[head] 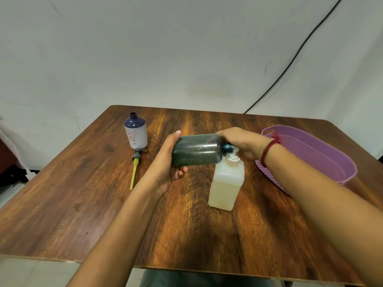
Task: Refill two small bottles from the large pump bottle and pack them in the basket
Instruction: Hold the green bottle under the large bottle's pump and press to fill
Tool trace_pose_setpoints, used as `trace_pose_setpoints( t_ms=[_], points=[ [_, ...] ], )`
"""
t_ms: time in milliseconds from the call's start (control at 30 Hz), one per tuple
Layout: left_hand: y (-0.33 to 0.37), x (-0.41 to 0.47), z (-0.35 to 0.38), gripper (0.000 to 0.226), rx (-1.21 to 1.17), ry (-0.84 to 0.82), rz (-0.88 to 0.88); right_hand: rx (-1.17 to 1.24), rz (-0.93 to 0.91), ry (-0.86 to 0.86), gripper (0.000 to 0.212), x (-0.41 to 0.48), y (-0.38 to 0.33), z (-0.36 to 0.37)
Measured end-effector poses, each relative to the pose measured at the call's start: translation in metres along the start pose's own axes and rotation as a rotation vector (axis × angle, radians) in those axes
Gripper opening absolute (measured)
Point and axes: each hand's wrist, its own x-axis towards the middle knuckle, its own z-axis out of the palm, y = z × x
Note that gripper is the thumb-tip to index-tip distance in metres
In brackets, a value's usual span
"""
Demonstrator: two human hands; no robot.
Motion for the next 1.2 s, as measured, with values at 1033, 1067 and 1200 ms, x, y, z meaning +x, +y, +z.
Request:
trace_pose_setpoints(
  t_ms=[1033, 1067, 1200],
  points=[
    [-0.019, 0.003, 0.003, 0.042, -0.03, 0.028, -0.012, 0.105, -0.106, 0.036, 0.033, 0.009, 0.009, 0.005],
    [-0.018, 0.002, 0.003, 0.043, -0.036, 0.019, -0.009, 0.102, -0.135, 0.031, 0.033, 0.007, 0.007, 0.002],
    [-0.016, 0.001, 0.004, 0.045, -0.061, 0.0, 0.002, 0.17, -0.252, 0.014, 0.032, 0.002, -0.001, -0.003]
  ],
)
